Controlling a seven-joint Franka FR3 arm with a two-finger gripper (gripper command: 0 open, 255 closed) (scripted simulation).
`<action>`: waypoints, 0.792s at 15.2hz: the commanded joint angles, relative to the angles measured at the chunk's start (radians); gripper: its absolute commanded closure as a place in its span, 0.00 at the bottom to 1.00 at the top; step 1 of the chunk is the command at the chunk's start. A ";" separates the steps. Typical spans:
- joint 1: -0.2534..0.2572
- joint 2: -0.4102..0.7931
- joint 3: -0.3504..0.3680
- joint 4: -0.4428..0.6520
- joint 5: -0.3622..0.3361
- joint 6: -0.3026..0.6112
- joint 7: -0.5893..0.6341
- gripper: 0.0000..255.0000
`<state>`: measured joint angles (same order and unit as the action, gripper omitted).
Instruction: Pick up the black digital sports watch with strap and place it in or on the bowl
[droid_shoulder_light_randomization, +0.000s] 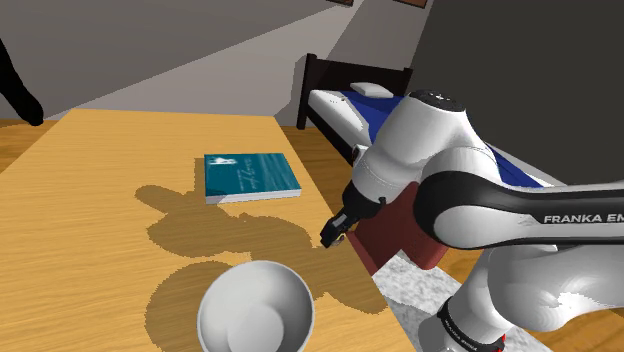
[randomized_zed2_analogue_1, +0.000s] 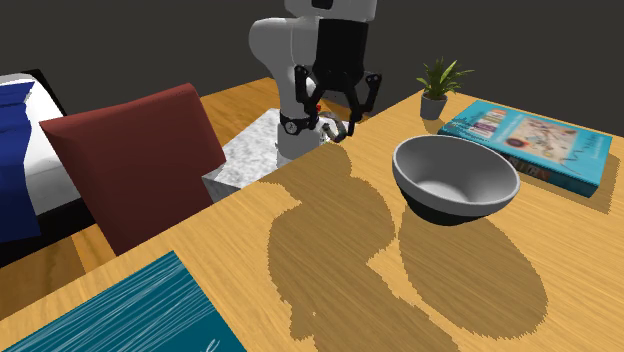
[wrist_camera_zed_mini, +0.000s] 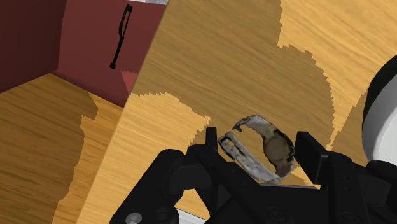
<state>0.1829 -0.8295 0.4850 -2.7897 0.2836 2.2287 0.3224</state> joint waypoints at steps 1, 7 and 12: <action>-0.002 -0.010 -0.009 0.021 -0.007 -0.032 -0.001 1.00; -0.011 -0.034 -0.036 0.088 -0.028 -0.121 -0.006 1.00; -0.014 -0.022 -0.024 0.151 -0.032 -0.169 0.016 1.00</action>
<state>0.1689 -0.8612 0.4494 -2.6533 0.2496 2.0639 0.3263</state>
